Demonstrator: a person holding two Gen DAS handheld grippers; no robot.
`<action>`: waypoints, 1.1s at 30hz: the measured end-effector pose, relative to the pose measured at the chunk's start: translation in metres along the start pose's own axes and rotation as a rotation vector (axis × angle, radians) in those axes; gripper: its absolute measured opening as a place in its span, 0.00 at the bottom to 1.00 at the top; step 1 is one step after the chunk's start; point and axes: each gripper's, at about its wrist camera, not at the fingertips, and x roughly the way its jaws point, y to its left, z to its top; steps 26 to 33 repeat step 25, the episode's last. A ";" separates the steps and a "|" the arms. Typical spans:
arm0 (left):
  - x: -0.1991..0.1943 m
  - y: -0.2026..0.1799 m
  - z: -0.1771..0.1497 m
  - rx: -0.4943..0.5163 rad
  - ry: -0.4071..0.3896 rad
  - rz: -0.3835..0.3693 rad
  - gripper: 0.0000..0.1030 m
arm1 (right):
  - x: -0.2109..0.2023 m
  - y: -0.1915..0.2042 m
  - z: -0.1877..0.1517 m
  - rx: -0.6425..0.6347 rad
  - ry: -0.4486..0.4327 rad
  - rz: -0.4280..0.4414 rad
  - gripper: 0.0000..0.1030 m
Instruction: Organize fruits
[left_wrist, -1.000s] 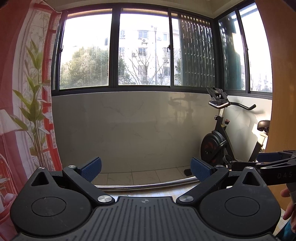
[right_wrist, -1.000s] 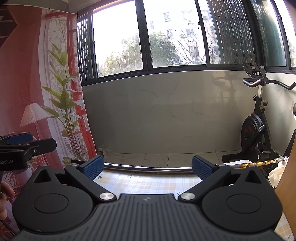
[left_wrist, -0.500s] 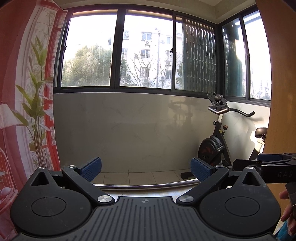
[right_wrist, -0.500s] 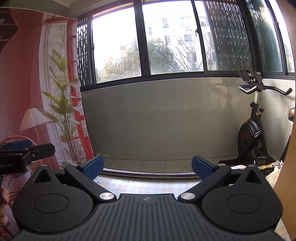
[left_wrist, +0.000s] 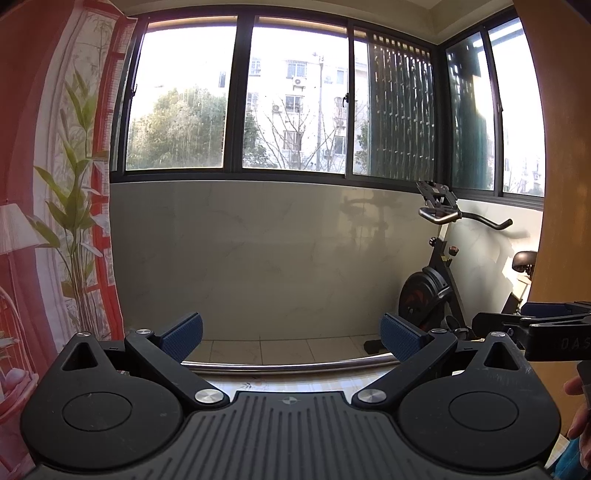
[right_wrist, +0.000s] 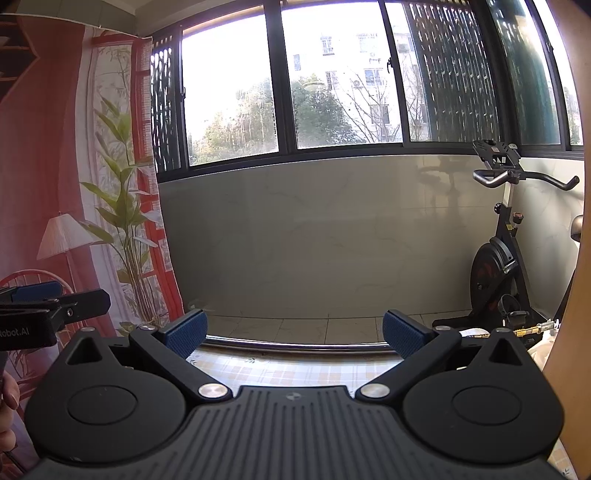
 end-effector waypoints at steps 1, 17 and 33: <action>0.000 0.000 0.000 0.001 0.000 0.000 1.00 | 0.000 0.000 0.000 0.000 0.000 0.000 1.00; 0.002 0.003 -0.001 0.003 0.000 -0.016 1.00 | 0.000 -0.002 -0.001 0.003 0.007 0.001 1.00; 0.005 0.005 -0.002 -0.008 0.001 -0.017 1.00 | 0.004 -0.003 -0.003 0.008 0.016 0.002 1.00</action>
